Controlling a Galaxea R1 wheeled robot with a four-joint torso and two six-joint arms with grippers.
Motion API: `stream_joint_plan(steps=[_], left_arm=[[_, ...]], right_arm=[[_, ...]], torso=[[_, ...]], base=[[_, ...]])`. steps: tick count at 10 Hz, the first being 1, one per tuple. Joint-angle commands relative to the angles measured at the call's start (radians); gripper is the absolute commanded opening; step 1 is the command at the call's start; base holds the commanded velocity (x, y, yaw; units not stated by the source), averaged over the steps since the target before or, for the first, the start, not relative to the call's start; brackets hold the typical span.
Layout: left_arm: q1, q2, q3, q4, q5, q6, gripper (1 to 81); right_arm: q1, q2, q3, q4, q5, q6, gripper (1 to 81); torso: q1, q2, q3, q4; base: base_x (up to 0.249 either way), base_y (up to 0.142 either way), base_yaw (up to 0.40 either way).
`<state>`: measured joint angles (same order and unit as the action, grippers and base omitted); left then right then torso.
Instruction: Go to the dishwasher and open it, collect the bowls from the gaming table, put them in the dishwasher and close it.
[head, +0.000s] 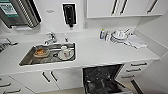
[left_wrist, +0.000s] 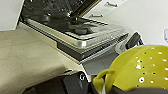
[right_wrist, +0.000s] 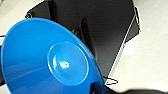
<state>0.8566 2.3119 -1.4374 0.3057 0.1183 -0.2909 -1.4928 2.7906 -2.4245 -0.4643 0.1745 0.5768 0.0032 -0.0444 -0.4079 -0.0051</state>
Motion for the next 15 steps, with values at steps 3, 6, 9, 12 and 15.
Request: stream_joint_plan(steps=[3,6,9,12,15], left_arm=[[-0.271,0.011,0.08,-0.008,0.164,-0.092,1.0],[-0.377,0.081,0.072,-0.004,0.243,-0.145,1.0],[-0.465,0.159,0.055,0.003,0.326,-0.189,1.0],[-0.503,0.23,0.011,0.007,0.359,-0.206,1.0],[-0.515,0.288,-0.05,0.009,0.365,-0.211,1.0]], right_arm=[[0.004,-0.006,0.007,-0.005,-0.047,0.003,1.0],[0.007,0.0,0.006,-0.005,-0.049,0.003,1.0],[0.008,0.005,0.006,-0.005,-0.047,0.003,1.0],[0.01,0.008,0.007,-0.007,-0.047,0.003,1.0],[0.01,0.011,0.007,-0.007,-0.047,0.003,1.0]], torso=[[0.0,0.0,0.0,0.0],[0.0,0.0,0.0,0.0],[0.001,0.001,-0.001,0.0],[0.001,0.001,-0.023,0.0],[0.001,0.001,-0.067,0.0]], base=[[0.0,0.0,0.0],[0.0,0.0,0.0],[0.0,0.0,0.0],[0.0,0.0,0.0],[0.0,0.0,0.0]])
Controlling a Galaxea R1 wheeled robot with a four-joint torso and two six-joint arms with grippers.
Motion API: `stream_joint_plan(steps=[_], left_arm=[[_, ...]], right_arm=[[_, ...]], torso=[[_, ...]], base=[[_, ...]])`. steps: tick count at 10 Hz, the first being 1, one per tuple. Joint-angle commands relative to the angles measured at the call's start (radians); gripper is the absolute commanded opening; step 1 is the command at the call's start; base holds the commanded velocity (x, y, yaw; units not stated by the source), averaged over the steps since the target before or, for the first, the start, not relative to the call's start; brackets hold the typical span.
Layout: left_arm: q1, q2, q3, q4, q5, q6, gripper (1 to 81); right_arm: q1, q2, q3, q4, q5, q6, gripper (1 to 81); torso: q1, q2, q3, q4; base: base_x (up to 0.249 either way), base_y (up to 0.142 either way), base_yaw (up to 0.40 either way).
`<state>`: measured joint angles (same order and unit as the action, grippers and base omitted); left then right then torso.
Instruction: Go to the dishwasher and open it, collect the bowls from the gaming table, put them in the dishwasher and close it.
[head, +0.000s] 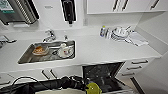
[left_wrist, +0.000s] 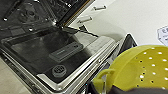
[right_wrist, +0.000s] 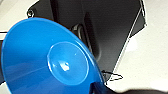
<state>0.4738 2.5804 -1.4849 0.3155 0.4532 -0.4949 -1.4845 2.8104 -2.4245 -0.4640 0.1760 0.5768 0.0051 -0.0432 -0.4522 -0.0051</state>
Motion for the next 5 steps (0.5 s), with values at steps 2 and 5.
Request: stream_joint_plan(steps=[2,5], left_arm=[[-0.139,0.055,-0.041,0.0,0.047,-0.007,1.0],[-0.198,0.135,-0.104,-0.001,0.08,-0.007,1.0]], right_arm=[[0.002,-0.006,0.006,-0.008,-0.05,0.003,1.0],[0.005,-0.001,0.006,-0.01,-0.05,0.003,1.0]], torso=[[0.0,0.0,-0.057,0.0],[0.001,0.001,-0.049,0.0]], base=[[0.0,0.0,0.0],[0.0,0.0,0.0]])
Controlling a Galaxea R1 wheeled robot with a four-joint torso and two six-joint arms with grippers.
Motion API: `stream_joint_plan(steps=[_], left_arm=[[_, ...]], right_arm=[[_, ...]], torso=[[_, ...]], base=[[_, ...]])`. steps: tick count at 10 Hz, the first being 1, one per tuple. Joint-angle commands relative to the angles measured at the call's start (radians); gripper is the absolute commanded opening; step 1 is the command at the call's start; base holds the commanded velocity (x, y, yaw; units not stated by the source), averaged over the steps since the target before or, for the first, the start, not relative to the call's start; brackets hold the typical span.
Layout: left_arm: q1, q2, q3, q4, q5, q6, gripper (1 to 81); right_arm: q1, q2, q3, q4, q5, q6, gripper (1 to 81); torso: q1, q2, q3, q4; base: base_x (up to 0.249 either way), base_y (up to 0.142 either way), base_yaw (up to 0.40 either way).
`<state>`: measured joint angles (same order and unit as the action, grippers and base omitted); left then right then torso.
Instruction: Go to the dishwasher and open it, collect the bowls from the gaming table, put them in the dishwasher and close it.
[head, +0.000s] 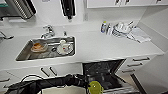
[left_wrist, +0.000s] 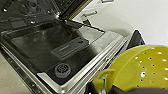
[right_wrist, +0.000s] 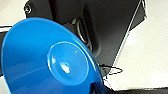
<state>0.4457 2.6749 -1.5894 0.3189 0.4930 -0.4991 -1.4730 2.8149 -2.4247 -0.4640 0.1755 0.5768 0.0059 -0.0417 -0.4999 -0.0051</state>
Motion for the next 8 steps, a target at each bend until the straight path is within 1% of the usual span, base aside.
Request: stream_joint_plan(steps=[1,3,5,8], left_arm=[[-0.192,0.074,-0.021,-0.006,0.064,-0.002,1.0],[-0.216,0.125,-0.057,-0.006,0.079,-0.002,1.0],[-0.225,0.175,-0.09,-0.004,0.081,-0.002,1.0],[-0.258,0.214,-0.093,-0.004,0.088,-0.002,1.0]], right_arm=[[-0.005,-0.006,0.006,-0.01,-0.05,0.003,1.0],[-0.002,-0.003,0.006,-0.01,-0.05,0.003,1.0],[-0.002,-0.003,0.004,-0.01,-0.05,0.003,1.0],[-0.001,0.002,0.0,-0.01,-0.05,0.003,1.0]], torso=[[0.0,0.0,0.0,0.0],[0.0,0.0,0.0,0.0],[0.0,0.0,0.0,0.0],[0.0,0.0,0.0,0.0]], base=[[0.0,0.0,0.0],[0.0,0.0,0.0],[0.0,0.0,0.0],[0.0,0.0,0.0]])
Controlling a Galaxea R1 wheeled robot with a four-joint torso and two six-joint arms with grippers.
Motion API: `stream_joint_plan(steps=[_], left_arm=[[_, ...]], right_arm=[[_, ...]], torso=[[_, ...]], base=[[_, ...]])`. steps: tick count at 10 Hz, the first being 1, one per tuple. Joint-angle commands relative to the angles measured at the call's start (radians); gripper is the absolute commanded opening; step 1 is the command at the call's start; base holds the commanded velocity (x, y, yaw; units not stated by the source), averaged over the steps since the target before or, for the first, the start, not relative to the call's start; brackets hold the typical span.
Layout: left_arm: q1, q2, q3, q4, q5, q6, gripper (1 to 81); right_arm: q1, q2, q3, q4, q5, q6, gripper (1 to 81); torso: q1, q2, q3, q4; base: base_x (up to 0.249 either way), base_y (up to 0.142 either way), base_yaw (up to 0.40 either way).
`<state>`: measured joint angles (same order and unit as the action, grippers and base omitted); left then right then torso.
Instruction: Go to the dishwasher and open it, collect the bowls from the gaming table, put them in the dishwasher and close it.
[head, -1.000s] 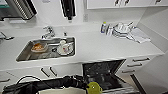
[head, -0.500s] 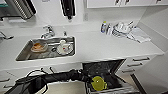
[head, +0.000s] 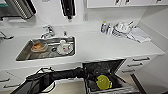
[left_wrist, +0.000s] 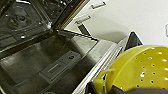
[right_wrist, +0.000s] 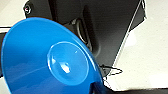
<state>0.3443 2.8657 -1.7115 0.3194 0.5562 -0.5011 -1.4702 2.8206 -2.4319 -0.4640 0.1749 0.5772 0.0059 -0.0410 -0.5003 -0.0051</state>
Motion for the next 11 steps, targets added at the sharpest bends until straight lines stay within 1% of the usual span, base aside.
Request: stream_joint_plan(steps=[1,2,4,5,6,7,8,9,10,11], left_arm=[[-0.169,0.027,0.03,-0.012,0.028,-0.001,1.0],[-0.175,0.031,0.032,-0.014,0.037,-0.002,81.1],[-0.175,0.024,0.042,-0.011,0.039,-0.019,81.1],[-0.166,0.006,0.059,-0.013,0.039,-0.019,81.1],[-0.139,-0.04,0.099,-0.011,0.039,-0.019,81.1],[-0.094,-0.097,0.144,-0.006,0.037,-0.019,81.1],[-0.04,-0.178,0.212,-0.003,0.037,-0.014,81.1],[0.038,-0.245,0.26,0.0,0.028,-0.005,81.1],[0.127,-0.308,0.266,0.055,0.013,0.007,81.1],[0.202,-0.366,0.269,0.087,-0.031,0.009,81.1]], right_arm=[[-0.002,-0.001,0.002,-0.01,-0.049,0.003,1.0],[-0.002,0.002,-0.002,-0.01,-0.049,0.003,1.0],[-0.003,0.004,-0.004,-0.01,-0.049,0.003,1.0],[-0.003,0.004,-0.004,-0.01,-0.049,0.003,1.0],[-0.003,0.001,-0.002,-0.01,-0.048,0.003,1.0],[-0.002,-0.011,0.005,-0.008,-0.045,0.003,1.0],[0.0,-0.03,0.027,-0.008,-0.035,0.003,1.0],[0.003,-0.053,0.051,-0.008,-0.025,0.003,1.0],[0.009,-0.086,0.083,-0.008,-0.006,0.003,1.0],[0.017,-0.117,0.114,-0.008,-0.002,0.003,1.0]], torso=[[0.0,0.0,0.0,0.0],[0.0,0.0,0.0,0.0],[0.0,0.0,0.0,0.0],[0.0,0.0,0.0,0.0],[0.0,0.0,0.0,0.0],[0.0,0.0,0.0,0.0],[0.0,0.0,0.0,0.0],[0.0,0.0,0.0,0.0],[0.0,0.0,0.0,0.0],[0.0,0.0,0.0,0.0]], base=[[0.0,0.0,0.0],[0.0,0.0,0.0],[0.0,0.0,0.0],[0.0,0.0,0.0],[0.0,0.0,0.0],[0.0,0.0,0.0],[0.0,0.0,0.0],[0.0,0.0,0.0],[0.0,0.0,0.0],[0.0,0.0,0.0]])
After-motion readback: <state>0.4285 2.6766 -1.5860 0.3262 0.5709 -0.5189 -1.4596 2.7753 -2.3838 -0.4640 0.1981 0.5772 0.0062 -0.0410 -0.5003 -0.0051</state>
